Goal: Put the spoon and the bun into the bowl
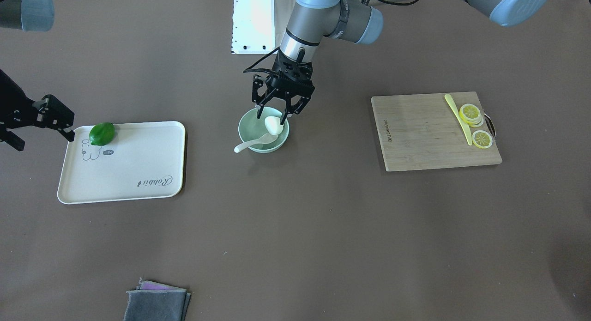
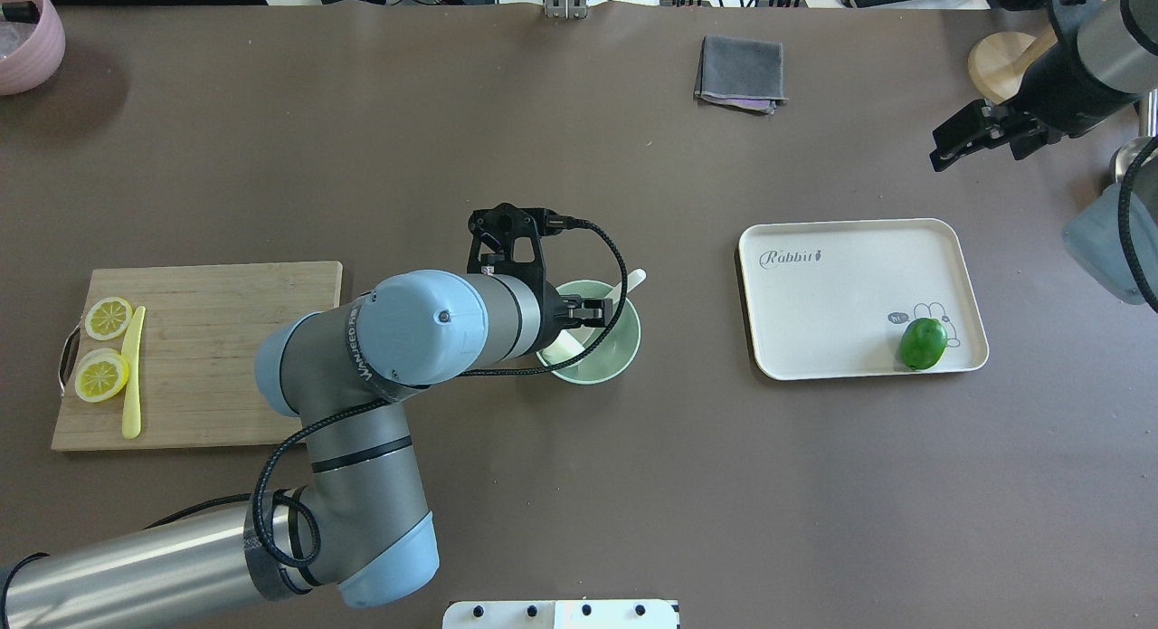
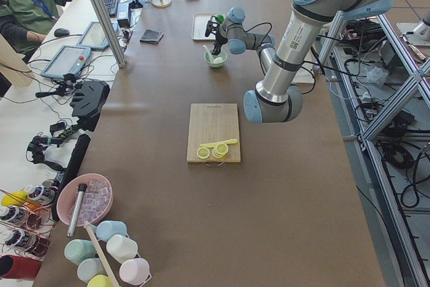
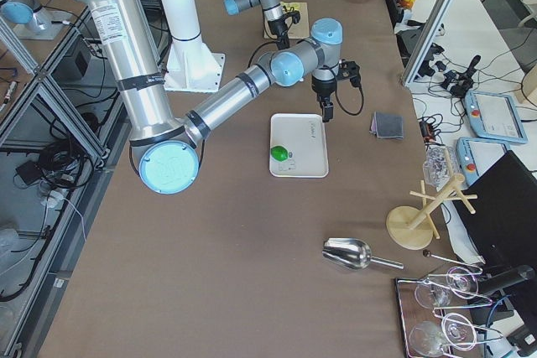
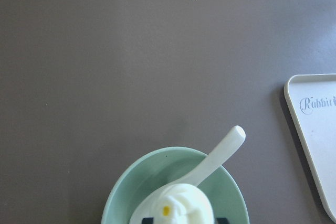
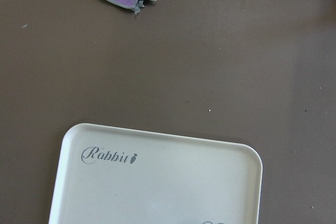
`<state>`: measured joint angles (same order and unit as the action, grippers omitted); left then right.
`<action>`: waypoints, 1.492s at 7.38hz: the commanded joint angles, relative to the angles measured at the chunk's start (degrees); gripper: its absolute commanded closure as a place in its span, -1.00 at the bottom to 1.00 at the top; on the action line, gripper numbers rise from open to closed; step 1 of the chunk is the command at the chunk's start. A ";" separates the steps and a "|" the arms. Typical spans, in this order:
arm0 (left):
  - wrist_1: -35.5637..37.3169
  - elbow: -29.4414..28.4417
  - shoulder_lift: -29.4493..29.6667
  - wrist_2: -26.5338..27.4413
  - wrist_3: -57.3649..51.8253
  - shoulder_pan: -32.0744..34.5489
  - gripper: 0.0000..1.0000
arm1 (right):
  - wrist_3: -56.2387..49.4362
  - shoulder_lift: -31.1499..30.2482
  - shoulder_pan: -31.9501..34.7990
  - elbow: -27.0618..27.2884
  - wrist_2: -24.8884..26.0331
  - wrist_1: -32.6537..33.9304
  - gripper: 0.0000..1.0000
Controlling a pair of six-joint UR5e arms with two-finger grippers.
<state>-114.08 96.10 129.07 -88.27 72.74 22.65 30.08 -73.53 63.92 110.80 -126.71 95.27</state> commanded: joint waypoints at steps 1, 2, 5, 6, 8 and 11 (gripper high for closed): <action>0.70 3.27 -0.74 -1.71 -0.49 0.55 -0.96 | -0.20 -2.91 0.32 2.13 0.15 0.00 -1.00; 2.45 5.57 -4.66 -8.60 -1.36 5.34 -0.96 | -0.55 -6.77 1.11 3.19 0.67 -0.09 -1.00; 3.78 8.40 -17.93 -29.71 -26.08 22.12 -0.96 | -23.02 -18.28 11.35 2.33 0.85 0.17 -1.00; 3.78 8.49 -22.33 -36.20 -35.55 28.01 -0.96 | -31.06 -20.58 16.36 0.58 0.07 0.52 -1.00; 3.87 7.79 -31.46 -45.73 -57.33 41.71 -0.98 | -43.47 -22.71 23.93 -4.51 -0.12 0.53 -1.00; 23.00 6.73 -37.40 -50.24 -87.99 62.28 -0.98 | -45.38 -24.91 24.84 -5.41 -0.38 0.26 -1.00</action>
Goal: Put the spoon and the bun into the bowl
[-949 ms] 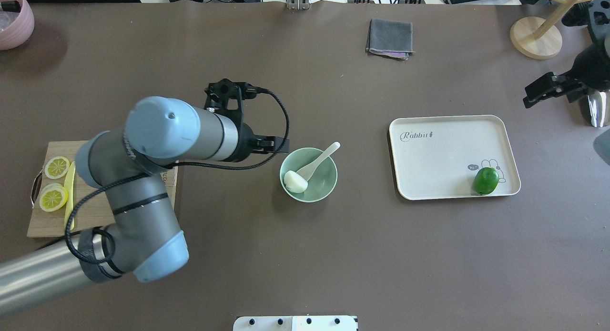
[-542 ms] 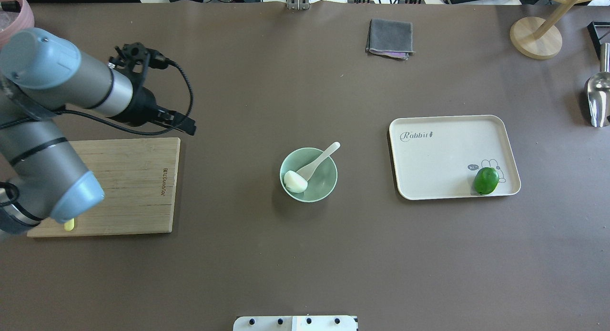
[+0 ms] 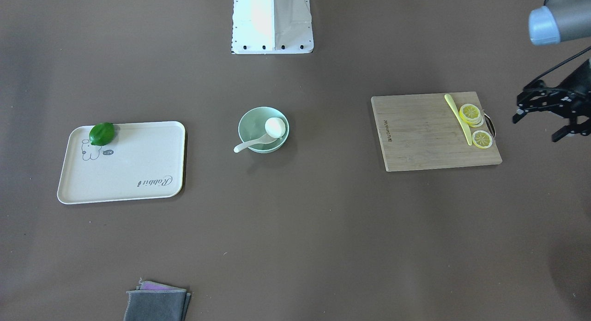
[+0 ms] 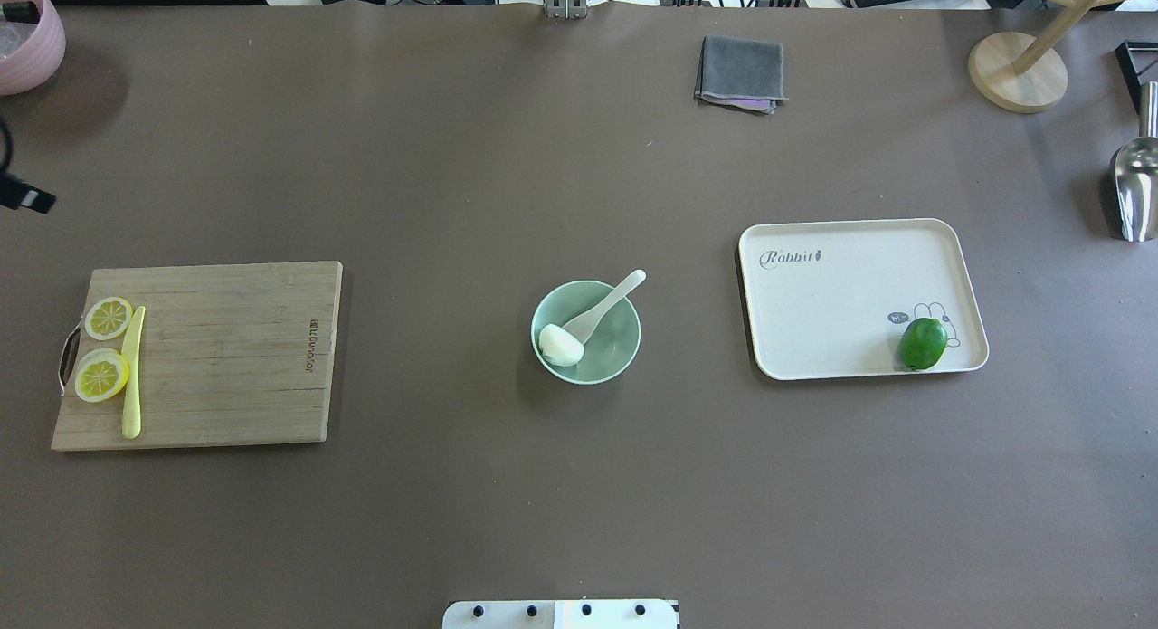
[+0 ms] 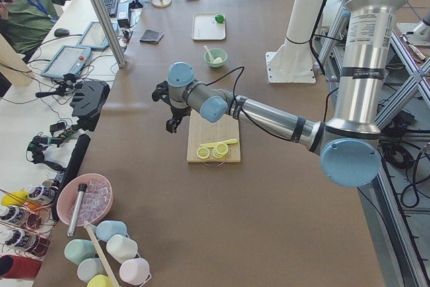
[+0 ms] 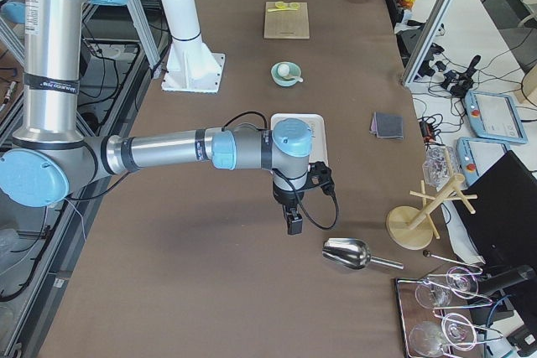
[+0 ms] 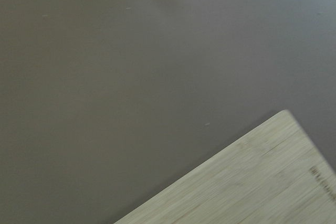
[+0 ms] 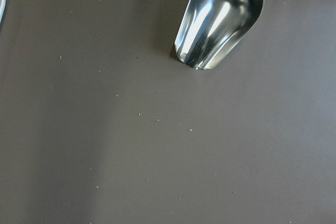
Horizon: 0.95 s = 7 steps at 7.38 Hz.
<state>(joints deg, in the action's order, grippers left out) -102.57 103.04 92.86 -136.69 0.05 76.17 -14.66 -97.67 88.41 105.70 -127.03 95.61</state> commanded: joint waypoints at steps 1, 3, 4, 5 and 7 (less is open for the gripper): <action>19.60 -0.56 -1.45 -0.52 -25.87 12.30 -0.97 | -0.37 -1.03 0.27 -0.93 -0.23 0.02 -1.00; 20.92 -6.33 -5.49 -0.50 -27.20 21.09 -0.97 | -0.28 -1.12 0.27 -2.95 -1.54 -0.16 -1.00; 17.96 -6.10 -7.33 -0.59 -27.73 22.78 -0.97 | -0.19 -1.12 0.27 -3.48 -2.60 -0.16 -1.00; 16.80 -6.97 -9.87 -0.07 -26.43 22.89 -0.98 | -0.19 -1.12 0.27 -4.09 -3.22 -0.16 -1.00; 16.70 -6.98 -11.63 -0.59 -25.63 22.97 -0.97 | -0.19 -0.94 0.27 -4.01 -3.22 -0.25 -1.00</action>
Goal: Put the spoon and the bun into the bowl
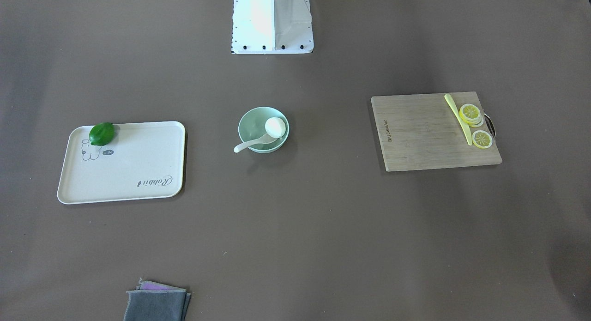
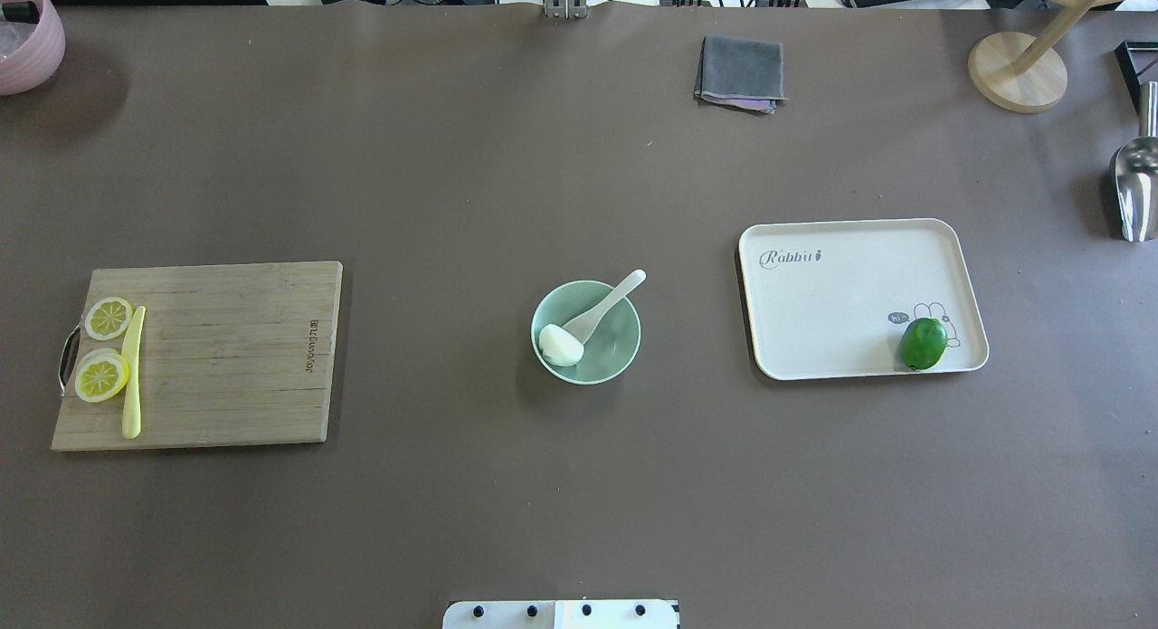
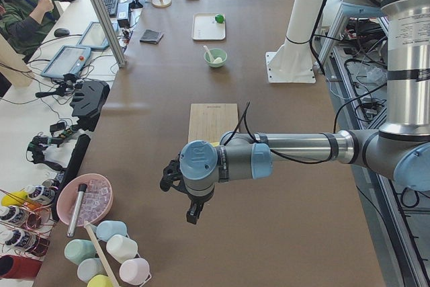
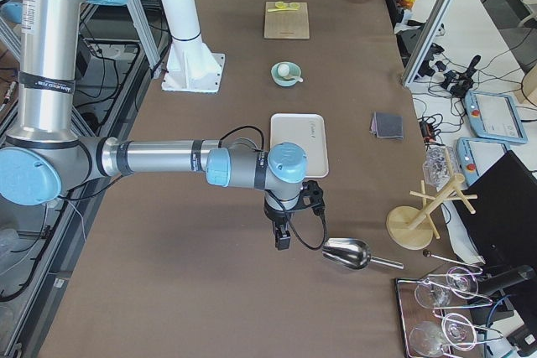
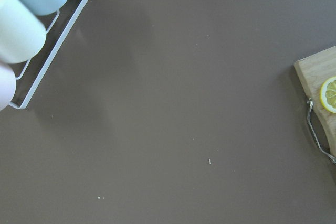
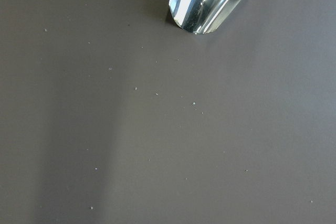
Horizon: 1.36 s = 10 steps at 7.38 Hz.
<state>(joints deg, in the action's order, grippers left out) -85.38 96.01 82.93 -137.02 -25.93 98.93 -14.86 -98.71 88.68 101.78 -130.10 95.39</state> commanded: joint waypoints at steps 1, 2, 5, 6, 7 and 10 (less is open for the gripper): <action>-0.83 1.71 -1.98 -0.27 -0.08 0.13 -0.98 | 0.09 0.10 0.00 -0.01 -0.50 -0.03 -1.00; -0.84 3.03 -2.25 -0.27 -0.17 0.21 -0.97 | 0.18 0.01 0.00 -0.09 -1.38 -0.03 -1.00; -1.01 3.13 -2.25 -0.27 -0.26 0.13 -0.98 | 0.18 0.01 0.00 -0.44 -1.47 -0.03 -1.00; -1.01 3.22 -2.25 -0.18 -0.26 0.13 -0.98 | 0.18 0.01 -0.09 -0.62 -1.47 -0.03 -1.00; -1.01 3.13 -2.25 -0.18 -0.26 0.13 -0.98 | 0.18 0.01 -0.09 -1.32 -1.47 -0.03 -1.00; -1.01 2.96 -2.25 -0.18 -0.26 -0.05 -0.98 | 0.09 0.19 -0.18 -1.94 -1.82 -0.03 -1.00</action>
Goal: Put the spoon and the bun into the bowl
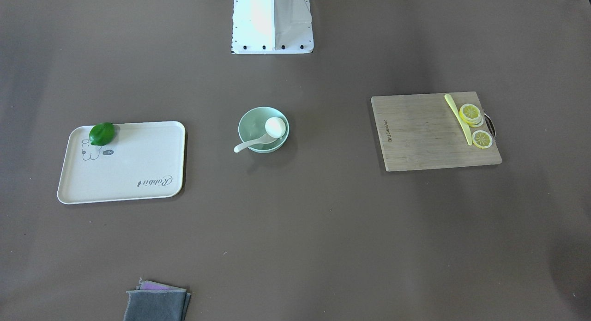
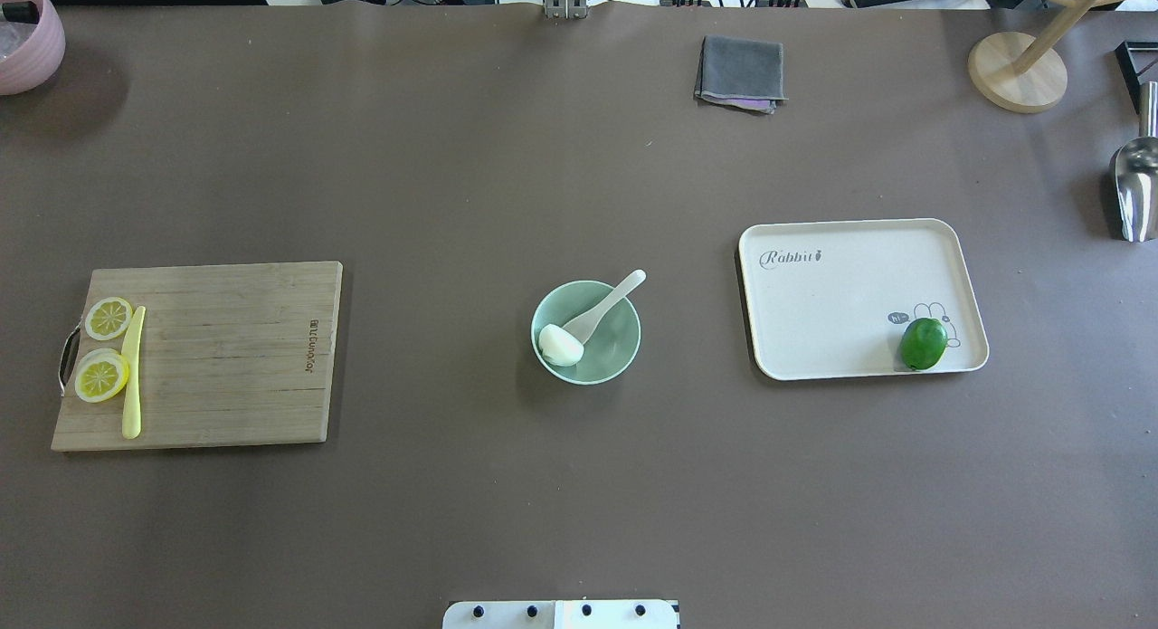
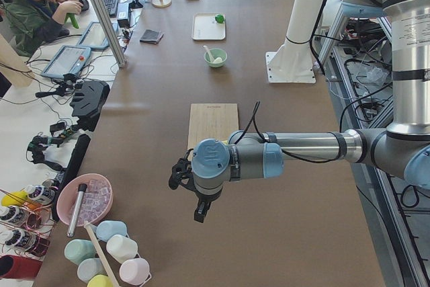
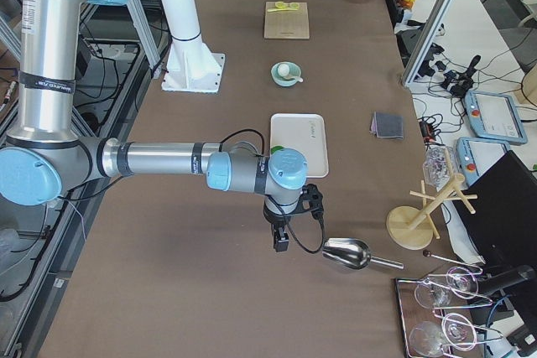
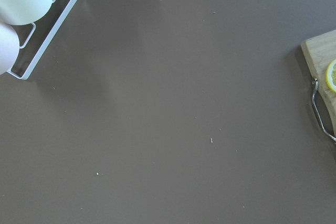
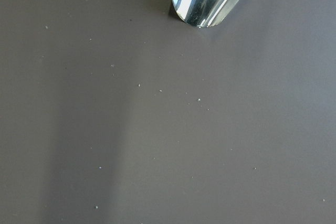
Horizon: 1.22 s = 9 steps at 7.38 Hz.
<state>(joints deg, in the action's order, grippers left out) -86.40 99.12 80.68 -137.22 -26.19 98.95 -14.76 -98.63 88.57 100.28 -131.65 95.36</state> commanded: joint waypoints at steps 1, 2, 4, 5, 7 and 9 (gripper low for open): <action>0.00 -0.16 0.00 0.02 0.00 -0.08 -0.98 | -0.10 0.28 -0.06 -0.70 -0.88 -0.09 -1.00; 0.00 -0.16 0.00 0.02 0.00 -0.08 -0.98 | -0.10 0.45 -0.06 -1.14 -0.80 -0.09 -1.00; 0.00 -0.07 0.00 0.11 0.00 -0.08 -0.98 | -0.19 0.54 -0.06 -1.41 -0.98 -0.09 -1.00; 0.00 -0.07 0.00 0.11 0.00 -0.08 -0.98 | -0.19 0.54 -0.24 -1.41 -0.98 -0.09 -1.00; -1.14 -0.24 0.00 0.37 0.00 -0.08 -0.98 | -0.19 0.54 -0.33 -1.41 -0.98 -0.09 -1.00; -1.05 -0.25 0.00 0.37 0.00 -0.08 -0.97 | -0.19 0.54 -0.33 -1.41 -0.98 -0.09 -1.00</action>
<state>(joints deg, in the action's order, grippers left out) -87.40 98.90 80.68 -136.87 -26.19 98.88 -14.94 -98.09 88.27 98.88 -132.63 95.27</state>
